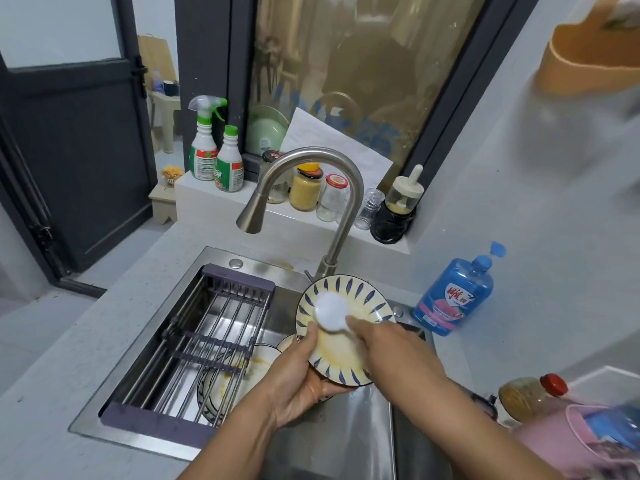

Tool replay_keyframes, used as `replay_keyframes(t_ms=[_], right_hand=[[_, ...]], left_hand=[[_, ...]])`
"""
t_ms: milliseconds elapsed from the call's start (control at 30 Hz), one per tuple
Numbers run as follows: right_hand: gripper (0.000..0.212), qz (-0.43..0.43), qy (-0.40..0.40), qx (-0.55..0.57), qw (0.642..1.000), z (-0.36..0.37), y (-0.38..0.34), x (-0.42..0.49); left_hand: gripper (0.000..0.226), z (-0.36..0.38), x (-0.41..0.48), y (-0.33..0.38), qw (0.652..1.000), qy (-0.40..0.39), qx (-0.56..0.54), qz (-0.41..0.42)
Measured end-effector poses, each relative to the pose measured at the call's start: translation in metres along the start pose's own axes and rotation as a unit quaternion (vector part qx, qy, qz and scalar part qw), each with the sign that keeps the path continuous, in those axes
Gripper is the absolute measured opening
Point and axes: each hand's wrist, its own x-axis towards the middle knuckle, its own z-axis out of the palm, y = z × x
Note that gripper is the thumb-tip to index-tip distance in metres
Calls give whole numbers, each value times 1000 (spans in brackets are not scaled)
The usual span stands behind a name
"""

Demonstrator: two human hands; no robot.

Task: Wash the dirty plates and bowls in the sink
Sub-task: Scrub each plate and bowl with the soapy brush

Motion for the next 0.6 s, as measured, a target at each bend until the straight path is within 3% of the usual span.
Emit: replay_keyframes(t_ms=[67,167,300,433,533,600], right_hand=[[59,34,36,-4,999,-7,2,10],[45,24,46,102,993,-4,2,22],[38,-50,-54,216,974,8,-7,25],[37,-76,-133,192,969,1,3,25],[37,-80,-175,153,969,-11,13,17],[39,-73,-177,101,976,-17,20,12]], left_hand=[[37,0,1,-6,1000,-12,15,-2],[46,-4,2,-8,999,-22,31,5],[53,-15,-4,-5,998,-46,49,15],[60,-25,-12,1,996,-62,59,24],[83,-33,-14,7,998,-53,-16,24],[72,-35,-13,10,999,-40,-35,8]])
